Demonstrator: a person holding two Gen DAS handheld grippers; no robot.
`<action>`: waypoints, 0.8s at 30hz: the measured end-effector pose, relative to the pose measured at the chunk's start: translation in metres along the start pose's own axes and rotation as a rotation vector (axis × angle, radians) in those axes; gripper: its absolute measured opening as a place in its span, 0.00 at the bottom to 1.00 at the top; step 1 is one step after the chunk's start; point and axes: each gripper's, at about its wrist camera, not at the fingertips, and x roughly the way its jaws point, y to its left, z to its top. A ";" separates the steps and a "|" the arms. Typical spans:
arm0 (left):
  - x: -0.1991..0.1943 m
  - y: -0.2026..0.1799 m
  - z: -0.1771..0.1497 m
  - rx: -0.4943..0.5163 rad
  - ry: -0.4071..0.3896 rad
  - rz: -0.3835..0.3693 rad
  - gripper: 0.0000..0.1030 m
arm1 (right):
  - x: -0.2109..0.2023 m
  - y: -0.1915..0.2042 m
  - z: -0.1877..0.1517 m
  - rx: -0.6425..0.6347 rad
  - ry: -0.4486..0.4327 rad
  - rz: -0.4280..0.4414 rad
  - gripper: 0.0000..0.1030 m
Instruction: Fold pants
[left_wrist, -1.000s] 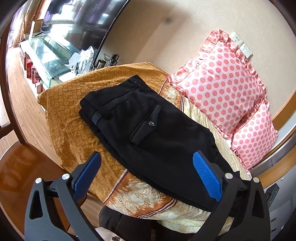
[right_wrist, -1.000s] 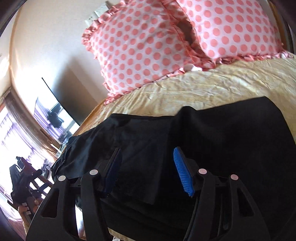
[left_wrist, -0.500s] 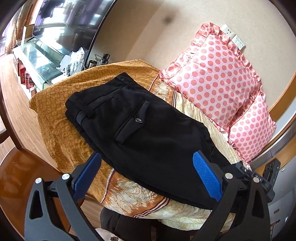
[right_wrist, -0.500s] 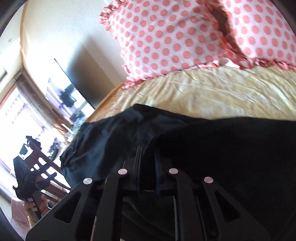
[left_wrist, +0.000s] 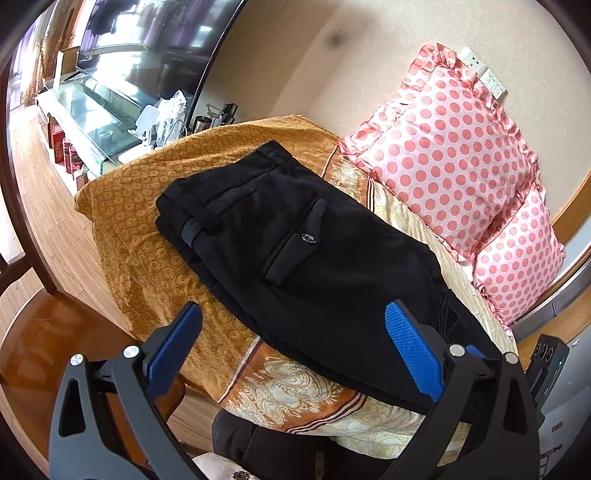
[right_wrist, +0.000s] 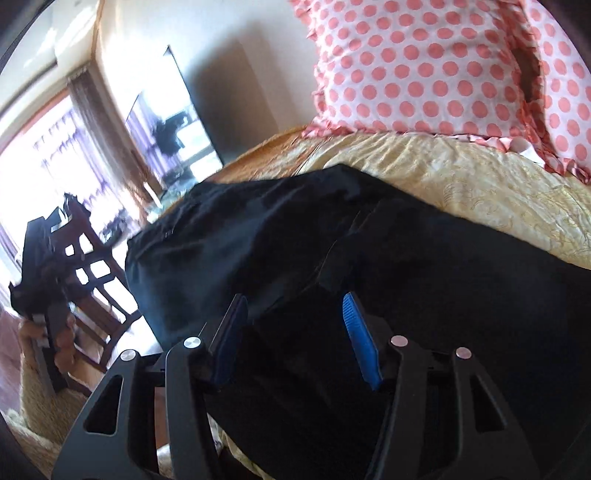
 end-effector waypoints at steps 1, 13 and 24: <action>0.001 0.001 0.000 -0.001 0.004 0.000 0.97 | 0.010 0.007 -0.008 -0.031 0.059 0.004 0.53; 0.020 0.036 0.027 -0.209 0.054 -0.109 0.95 | 0.008 0.022 -0.024 -0.107 0.020 -0.051 0.54; 0.037 0.073 0.048 -0.354 0.046 -0.163 0.94 | 0.007 0.023 -0.027 -0.111 0.010 -0.046 0.56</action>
